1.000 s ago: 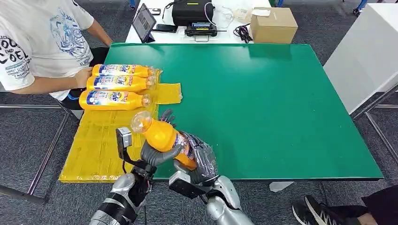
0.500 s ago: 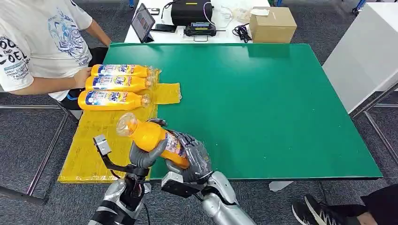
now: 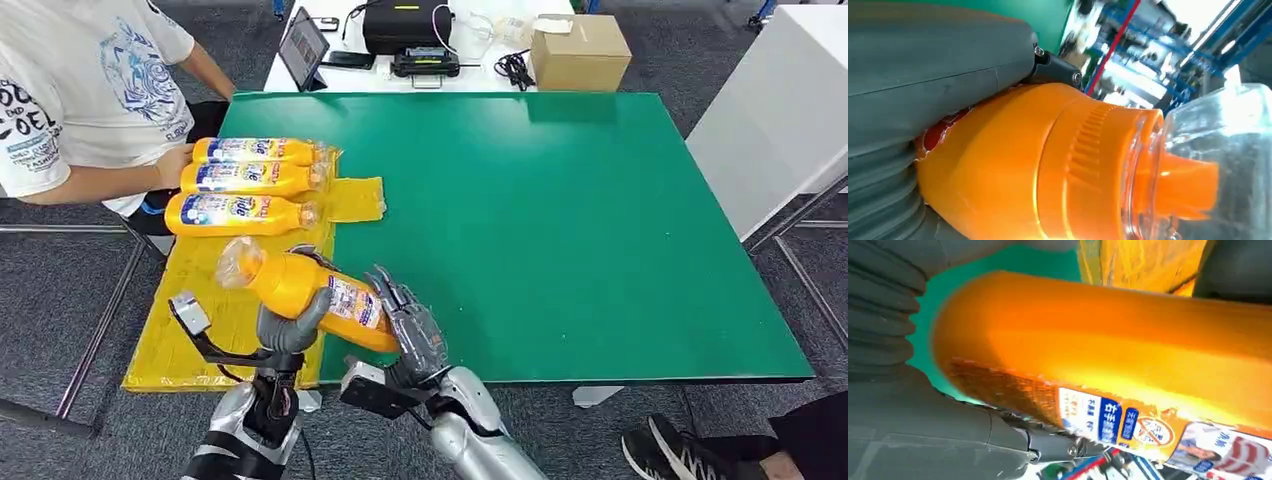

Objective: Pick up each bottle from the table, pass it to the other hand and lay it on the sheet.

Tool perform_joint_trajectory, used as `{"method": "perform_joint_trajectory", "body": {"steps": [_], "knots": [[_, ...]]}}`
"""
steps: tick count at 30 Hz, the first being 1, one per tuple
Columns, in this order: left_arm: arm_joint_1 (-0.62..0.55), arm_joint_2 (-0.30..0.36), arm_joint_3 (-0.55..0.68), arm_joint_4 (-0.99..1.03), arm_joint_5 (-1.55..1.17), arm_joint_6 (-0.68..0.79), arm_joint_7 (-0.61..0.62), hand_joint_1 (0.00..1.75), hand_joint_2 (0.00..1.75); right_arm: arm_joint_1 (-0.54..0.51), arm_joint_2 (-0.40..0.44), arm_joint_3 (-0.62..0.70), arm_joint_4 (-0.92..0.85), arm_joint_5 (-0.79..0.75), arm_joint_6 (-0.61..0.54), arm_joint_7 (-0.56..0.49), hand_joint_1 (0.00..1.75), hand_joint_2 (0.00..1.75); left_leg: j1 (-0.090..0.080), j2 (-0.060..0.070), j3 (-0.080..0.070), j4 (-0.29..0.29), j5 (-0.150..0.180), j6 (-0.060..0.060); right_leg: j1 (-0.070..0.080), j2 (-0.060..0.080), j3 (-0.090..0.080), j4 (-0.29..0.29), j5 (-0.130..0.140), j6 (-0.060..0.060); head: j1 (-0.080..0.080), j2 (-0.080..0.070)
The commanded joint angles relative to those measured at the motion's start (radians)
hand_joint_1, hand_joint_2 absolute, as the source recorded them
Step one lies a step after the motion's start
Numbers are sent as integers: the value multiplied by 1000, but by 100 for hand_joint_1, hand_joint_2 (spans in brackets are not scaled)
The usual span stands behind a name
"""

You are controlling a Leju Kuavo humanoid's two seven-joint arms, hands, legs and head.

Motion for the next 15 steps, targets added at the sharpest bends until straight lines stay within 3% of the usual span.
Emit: {"method": "perform_joint_trajectory", "body": {"steps": [1, 11, 15], "knots": [[-91, 1, 80, 19, -146, 160, -99, 175, 175, 57, -76, -65, -245, -150, 139, -13, 0, 0, 2, -5, 2, 2, -2, -2, 2, -5, 4, 1, -3, -3, 0, 0], [-91, 0, 80, 21, -147, 161, -100, 175, 175, 63, -78, -66, -249, -152, 141, -12, 0, 0, 1, -1, 2, 0, -1, -1, 1, -1, 4, -1, -1, -2, 0, 0], [-114, 25, 81, 36, -394, 412, -220, 175, 175, 93, -91, -116, -369, -203, 129, -70, 0, 0, 2, -1, 4, 1, -2, -2, 2, -2, 5, 0, -2, -3, 0, 0]]}}
